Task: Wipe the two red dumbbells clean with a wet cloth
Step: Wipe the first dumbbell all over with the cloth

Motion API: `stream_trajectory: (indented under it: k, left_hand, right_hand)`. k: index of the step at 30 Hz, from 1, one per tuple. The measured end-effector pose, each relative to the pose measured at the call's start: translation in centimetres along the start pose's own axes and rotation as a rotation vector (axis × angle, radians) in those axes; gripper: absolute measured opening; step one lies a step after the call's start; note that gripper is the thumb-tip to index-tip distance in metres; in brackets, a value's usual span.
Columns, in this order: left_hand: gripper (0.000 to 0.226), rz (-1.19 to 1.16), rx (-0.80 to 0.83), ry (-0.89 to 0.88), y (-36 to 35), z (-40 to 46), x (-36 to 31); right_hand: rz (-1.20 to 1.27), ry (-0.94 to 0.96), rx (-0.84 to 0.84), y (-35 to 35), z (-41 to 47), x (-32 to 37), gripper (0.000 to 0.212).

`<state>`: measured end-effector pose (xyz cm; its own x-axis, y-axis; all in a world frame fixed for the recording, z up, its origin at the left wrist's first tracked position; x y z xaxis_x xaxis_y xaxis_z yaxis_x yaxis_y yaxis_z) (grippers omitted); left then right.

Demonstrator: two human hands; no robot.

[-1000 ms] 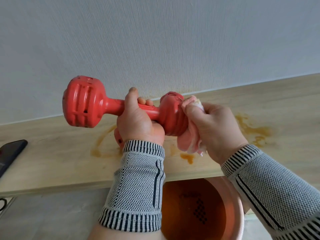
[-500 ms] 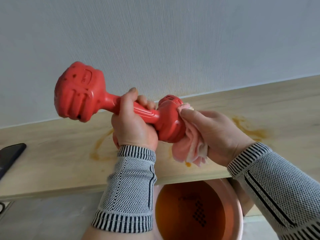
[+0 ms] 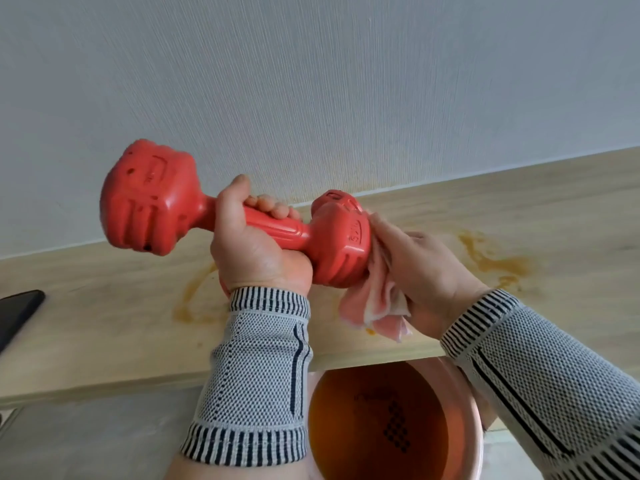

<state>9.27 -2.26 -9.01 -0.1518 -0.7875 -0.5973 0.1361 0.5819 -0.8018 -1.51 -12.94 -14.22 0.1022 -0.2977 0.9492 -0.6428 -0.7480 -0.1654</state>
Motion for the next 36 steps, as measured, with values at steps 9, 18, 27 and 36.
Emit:
stream_trajectory:
  k: [9, 18, 27, 36]
  left_hand:
    - [0.033, 0.14, -0.053, 0.1, 0.0, -0.4, 0.7]
    - [0.015, -0.019, -0.131, 0.175, 0.6, 0.2, 1.7]
    - [0.016, 0.039, -0.177, -0.05, 1.5, 1.0, 0.6]
    - [0.021, 0.027, -0.137, -0.039, 0.9, 0.4, 0.5]
  right_hand:
    - [0.057, 0.047, 0.33, -1.5, -0.8, 0.9, 0.063]
    - [-0.022, 0.163, 0.266, -1.5, -0.6, 1.3, 0.058]
    - [-0.203, 0.35, 0.064, -1.4, -2.6, 2.8, 0.026]
    - [-0.294, 0.383, -0.048, -0.8, -2.2, 3.0, 0.042]
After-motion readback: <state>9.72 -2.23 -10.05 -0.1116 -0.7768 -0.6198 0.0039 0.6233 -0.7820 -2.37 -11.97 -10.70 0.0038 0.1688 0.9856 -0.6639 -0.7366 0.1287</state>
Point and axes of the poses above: each hand's wrist, its own z-axis towards the middle knuckle, its own y-axis out of the back of the hand, x = y × z, the point moved 6 cm from there along z, towards the middle knuckle, and after that the axes turned 5 degrees about -y, right-handed, at the moved point
